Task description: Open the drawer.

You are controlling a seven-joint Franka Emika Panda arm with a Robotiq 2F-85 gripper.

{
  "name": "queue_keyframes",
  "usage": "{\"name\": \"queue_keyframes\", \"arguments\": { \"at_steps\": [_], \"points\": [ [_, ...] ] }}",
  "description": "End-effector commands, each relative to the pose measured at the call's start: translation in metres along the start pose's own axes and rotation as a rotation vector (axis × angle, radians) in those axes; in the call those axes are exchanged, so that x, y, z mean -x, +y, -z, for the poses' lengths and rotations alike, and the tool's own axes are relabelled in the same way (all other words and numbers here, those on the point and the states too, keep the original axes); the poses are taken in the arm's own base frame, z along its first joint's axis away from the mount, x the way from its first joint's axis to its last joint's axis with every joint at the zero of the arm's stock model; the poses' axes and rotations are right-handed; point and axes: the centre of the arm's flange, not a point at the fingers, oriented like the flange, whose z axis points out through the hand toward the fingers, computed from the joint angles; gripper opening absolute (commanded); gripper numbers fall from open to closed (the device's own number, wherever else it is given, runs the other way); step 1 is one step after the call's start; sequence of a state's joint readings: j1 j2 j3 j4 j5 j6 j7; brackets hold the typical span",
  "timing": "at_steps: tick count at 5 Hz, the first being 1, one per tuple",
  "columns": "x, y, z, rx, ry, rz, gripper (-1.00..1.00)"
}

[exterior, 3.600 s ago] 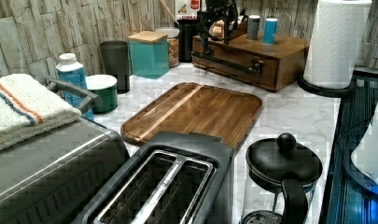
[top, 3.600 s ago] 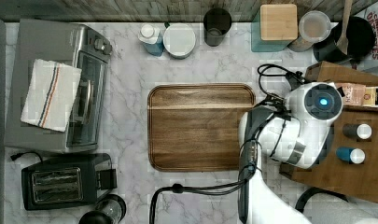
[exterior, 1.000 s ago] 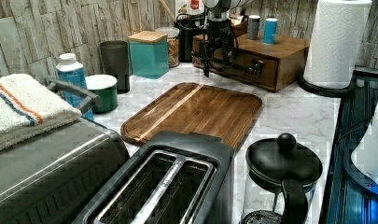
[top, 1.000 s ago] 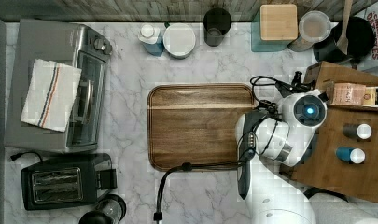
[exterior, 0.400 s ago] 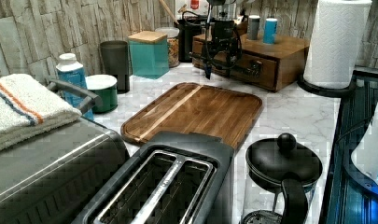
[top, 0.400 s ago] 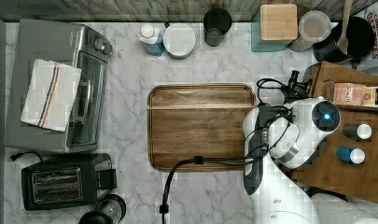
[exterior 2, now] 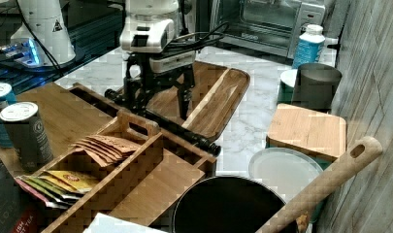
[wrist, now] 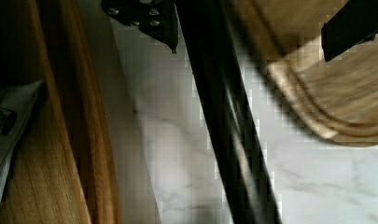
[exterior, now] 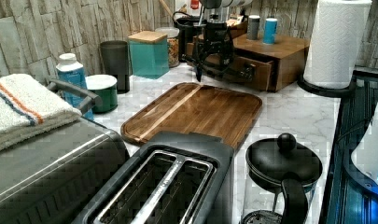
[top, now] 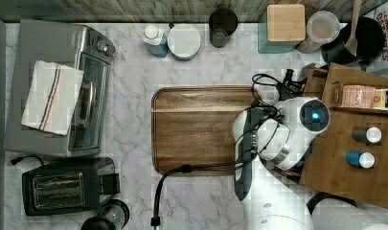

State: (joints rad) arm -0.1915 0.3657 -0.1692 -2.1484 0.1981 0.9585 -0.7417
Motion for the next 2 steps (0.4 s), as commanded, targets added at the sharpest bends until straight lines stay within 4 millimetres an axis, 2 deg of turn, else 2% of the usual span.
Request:
{"name": "queue_keyframes", "arguments": {
  "at_steps": [1, 2],
  "points": [
    [0.112, -0.279, 0.023, -0.110, -0.025, 0.246, 1.00],
    [0.125, -0.302, 0.027, -0.104, -0.020, 0.242, 1.00]
  ]
}}
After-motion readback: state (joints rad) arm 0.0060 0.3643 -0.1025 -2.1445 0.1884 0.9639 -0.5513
